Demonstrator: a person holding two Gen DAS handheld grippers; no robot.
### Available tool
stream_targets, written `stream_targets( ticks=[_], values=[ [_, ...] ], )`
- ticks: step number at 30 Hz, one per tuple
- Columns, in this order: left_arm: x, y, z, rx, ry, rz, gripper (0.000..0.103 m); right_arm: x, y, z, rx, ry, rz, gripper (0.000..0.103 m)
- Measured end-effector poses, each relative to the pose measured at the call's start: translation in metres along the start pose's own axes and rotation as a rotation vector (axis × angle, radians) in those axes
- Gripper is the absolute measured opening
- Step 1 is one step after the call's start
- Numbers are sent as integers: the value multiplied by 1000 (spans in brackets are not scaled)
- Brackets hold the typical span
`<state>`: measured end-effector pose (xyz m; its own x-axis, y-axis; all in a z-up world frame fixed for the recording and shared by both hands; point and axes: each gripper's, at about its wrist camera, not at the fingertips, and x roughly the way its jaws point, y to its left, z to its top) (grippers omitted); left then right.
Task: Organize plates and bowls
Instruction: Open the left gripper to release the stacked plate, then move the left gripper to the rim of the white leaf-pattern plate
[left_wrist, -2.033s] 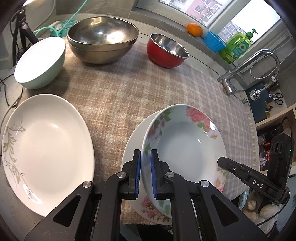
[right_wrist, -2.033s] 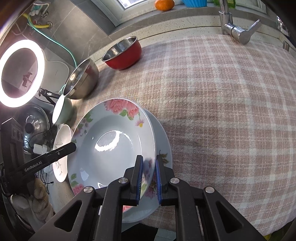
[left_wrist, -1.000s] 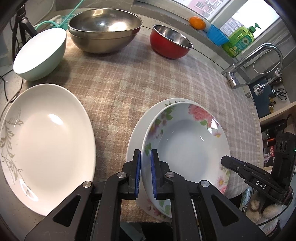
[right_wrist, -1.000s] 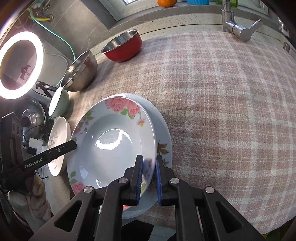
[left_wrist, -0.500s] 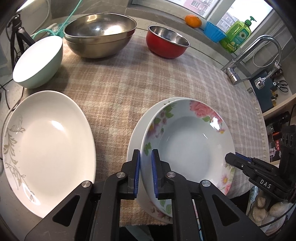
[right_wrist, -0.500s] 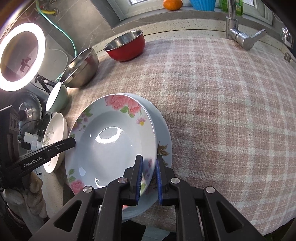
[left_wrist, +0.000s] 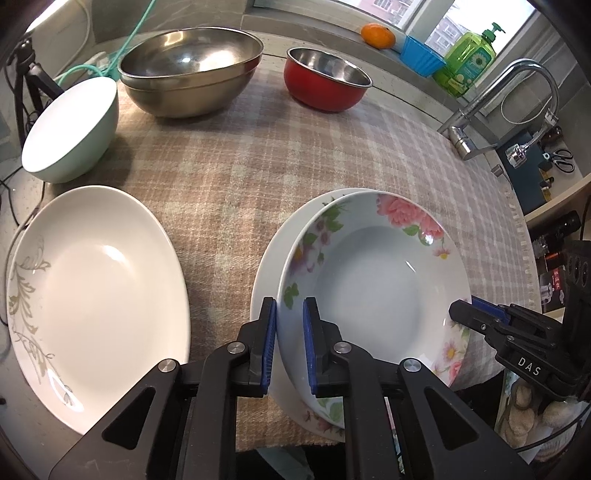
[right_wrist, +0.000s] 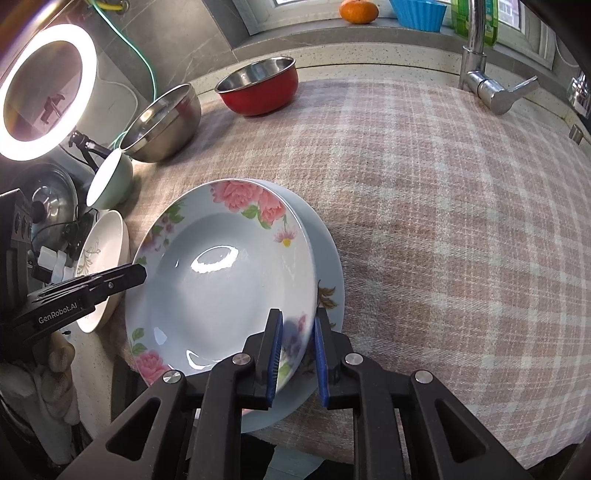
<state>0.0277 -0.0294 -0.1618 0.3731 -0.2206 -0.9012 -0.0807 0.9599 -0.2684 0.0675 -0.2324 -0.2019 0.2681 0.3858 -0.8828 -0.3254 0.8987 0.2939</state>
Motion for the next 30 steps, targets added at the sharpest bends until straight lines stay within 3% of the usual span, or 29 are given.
stream_targets(
  ticks=[11, 14, 30],
  values=[
    [-1, 4, 0, -13, 4, -18, 15, -2, 5, 0, -25, -3, -32, 29],
    [-2, 7, -1, -24, 4, -22, 15, -4, 3, 0, -17, -10, -42, 37],
    [-42, 32, -3, -117, -97, -29, 15, -33, 10, 18, 11, -139, 8, 37]
  ],
)
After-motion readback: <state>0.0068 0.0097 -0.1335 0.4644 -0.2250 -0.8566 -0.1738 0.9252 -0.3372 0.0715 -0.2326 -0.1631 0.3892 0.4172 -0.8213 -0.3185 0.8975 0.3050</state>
